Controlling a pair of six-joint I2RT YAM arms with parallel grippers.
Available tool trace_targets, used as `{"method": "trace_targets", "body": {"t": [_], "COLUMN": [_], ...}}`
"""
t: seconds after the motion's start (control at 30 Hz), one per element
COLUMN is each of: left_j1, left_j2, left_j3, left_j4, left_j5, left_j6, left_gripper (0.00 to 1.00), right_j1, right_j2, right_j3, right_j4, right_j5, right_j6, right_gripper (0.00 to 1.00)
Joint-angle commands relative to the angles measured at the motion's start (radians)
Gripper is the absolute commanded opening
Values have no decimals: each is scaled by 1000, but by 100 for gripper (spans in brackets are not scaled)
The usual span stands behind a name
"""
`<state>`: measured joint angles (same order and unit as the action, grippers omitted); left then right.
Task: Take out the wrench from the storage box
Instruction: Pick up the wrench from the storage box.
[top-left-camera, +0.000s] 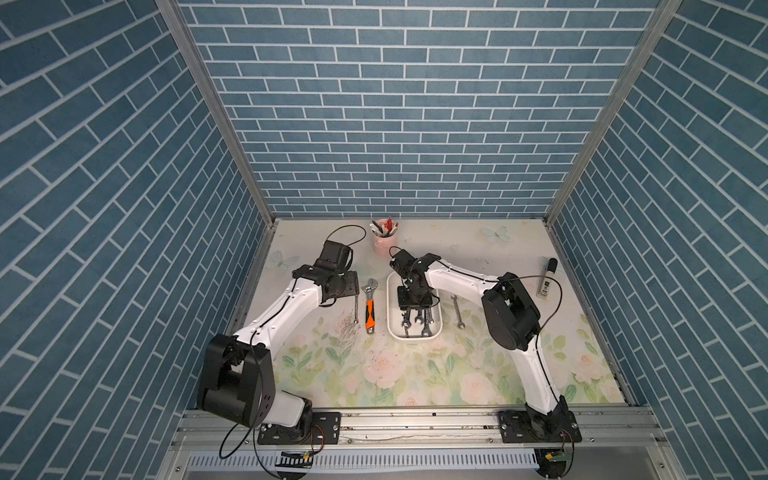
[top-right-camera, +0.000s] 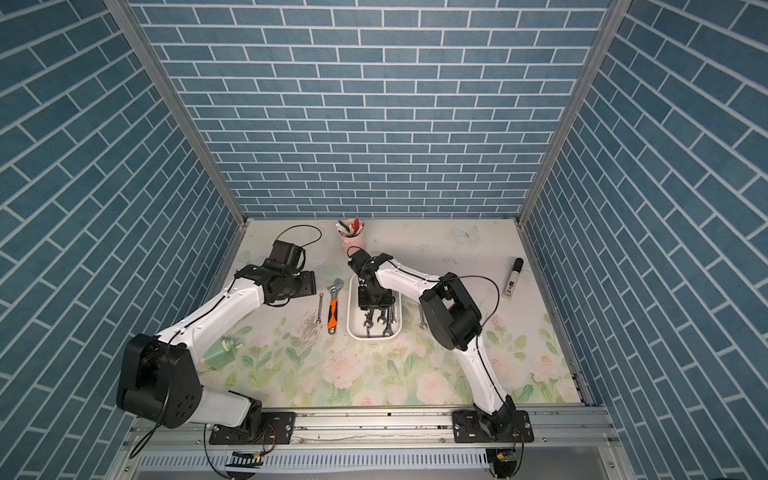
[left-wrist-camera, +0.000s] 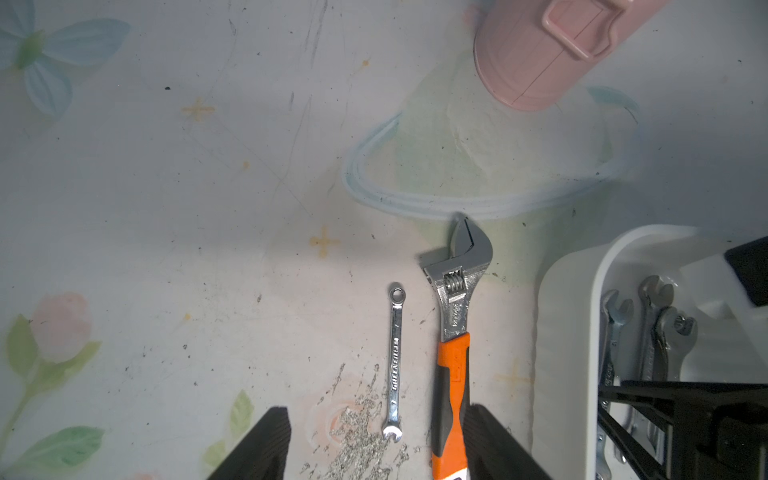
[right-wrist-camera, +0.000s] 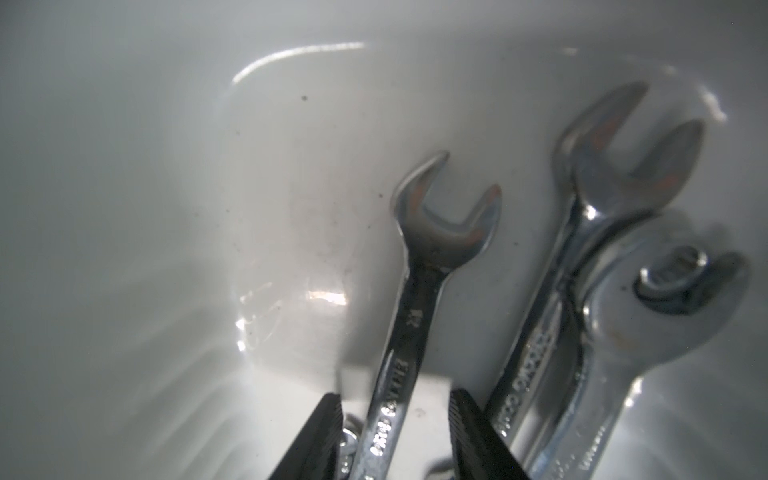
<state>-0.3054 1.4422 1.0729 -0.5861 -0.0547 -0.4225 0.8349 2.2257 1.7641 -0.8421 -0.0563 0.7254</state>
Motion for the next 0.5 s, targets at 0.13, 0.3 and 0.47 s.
{"method": "trace_targets", "body": {"t": [0.13, 0.3, 0.47], "left_j1": [8, 8, 8], "left_j2": [7, 4, 2], "left_j3": [-7, -7, -8], "left_j4": [3, 0, -3], "left_j5": [0, -3, -8], "left_j6": [-1, 1, 1], "left_gripper": [71, 71, 71], "right_j1": [2, 3, 3], "right_j2": [49, 27, 0], "right_j3": [-16, -60, -78], "right_j4": [-9, 17, 22], "right_j5": [16, 17, 24], "right_j6": [33, 29, 12], "right_gripper": [31, 14, 12]}}
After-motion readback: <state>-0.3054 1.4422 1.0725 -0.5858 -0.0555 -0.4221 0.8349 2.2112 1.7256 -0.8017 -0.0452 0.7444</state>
